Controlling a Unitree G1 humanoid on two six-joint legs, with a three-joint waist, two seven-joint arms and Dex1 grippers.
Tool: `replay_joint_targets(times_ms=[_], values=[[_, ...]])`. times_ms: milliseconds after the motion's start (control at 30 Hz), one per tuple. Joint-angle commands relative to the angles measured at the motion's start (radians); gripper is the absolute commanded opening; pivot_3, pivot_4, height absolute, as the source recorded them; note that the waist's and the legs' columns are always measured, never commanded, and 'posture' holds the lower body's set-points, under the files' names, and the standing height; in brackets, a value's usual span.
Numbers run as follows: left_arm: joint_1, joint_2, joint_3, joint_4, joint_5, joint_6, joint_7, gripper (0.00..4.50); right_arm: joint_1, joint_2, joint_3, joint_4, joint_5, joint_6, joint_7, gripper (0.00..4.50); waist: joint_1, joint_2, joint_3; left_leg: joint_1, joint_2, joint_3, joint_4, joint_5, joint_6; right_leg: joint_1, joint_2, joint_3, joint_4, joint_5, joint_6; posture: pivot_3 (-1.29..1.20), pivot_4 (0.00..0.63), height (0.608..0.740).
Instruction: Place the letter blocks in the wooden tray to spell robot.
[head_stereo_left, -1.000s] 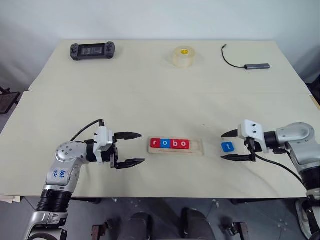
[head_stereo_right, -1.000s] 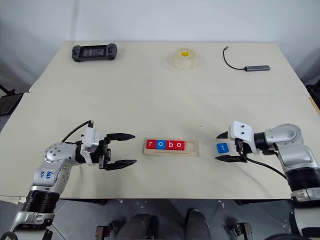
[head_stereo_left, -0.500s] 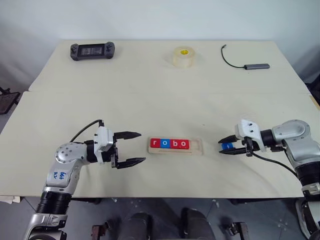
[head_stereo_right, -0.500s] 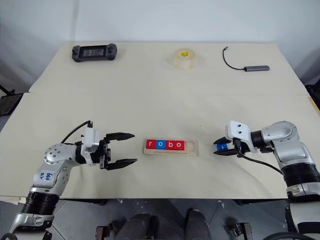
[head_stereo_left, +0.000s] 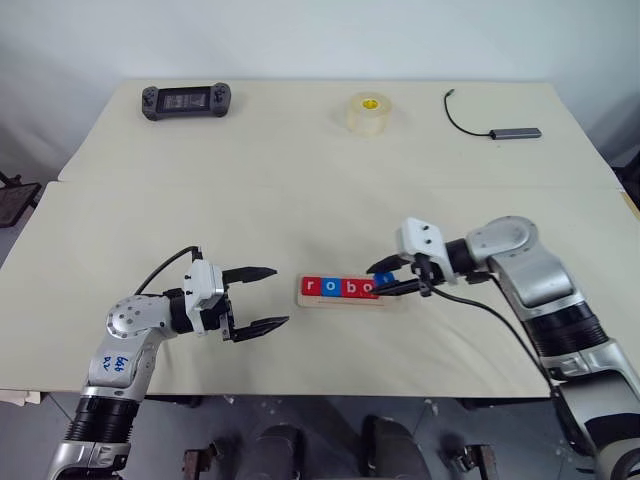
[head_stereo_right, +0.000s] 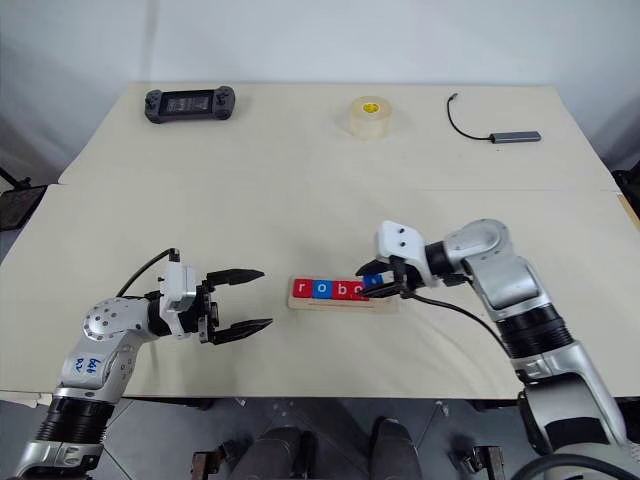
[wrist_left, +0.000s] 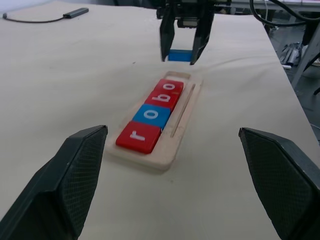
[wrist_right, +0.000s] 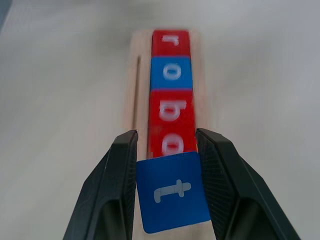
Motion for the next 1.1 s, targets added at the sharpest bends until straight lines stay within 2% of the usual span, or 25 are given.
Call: replay_joint_targets(times_ms=[33, 333, 867, 1100], values=[[0.009, 0.009, 0.018, -0.058, -0.007, -0.002, 0.013, 4.5, -0.013, 0.0, 0.012, -0.018, -0.029, 0.009, -0.026, 1.41, 0.0, 0.0, 0.0, 0.0, 0.0, 0.0, 0.0, 0.0, 0.0, 0.0, 0.0, 0.0, 0.0, 0.0, 0.0, 0.0, 0.15, 0.74], [0.014, 0.003, 0.014, -0.069, -0.007, -0.002, 0.034, 4.5, -0.015, -0.034, 0.006, 0.01, -0.058, -0.003, -0.028, 1.41, -0.003, 0.0, 0.0, 0.0, 0.0, 0.001, 0.0, 0.0, 0.0, -0.001, 0.0, 0.0, 0.0, 0.0, 0.0, 0.0, 0.15, 0.74], [0.003, -0.009, 0.004, -0.057, -0.004, -0.006, 0.037, 4.5, 0.037, -0.039, 0.003, -0.07, -0.037, 0.107, -0.059, 1.41, -0.003, 0.0, 0.0, 0.0, 0.0, 0.001, 0.0, 0.0, 0.0, 0.0, 0.0, 0.0, 0.0, 0.0, 0.0, 0.0, 0.15, 0.74], [-0.008, -0.01, 0.0, -0.05, -0.003, -0.007, 0.035, 4.5, 0.049, -0.03, -0.024, -0.089, -0.003, 0.127, -0.09, 3.69, -0.003, 0.0, 0.0, 0.0, 0.0, 0.001, 0.0, 0.0, 0.0, 0.0, 0.0, 0.0, 0.0, 0.0, 0.0, 0.0, 0.15, 0.74]])
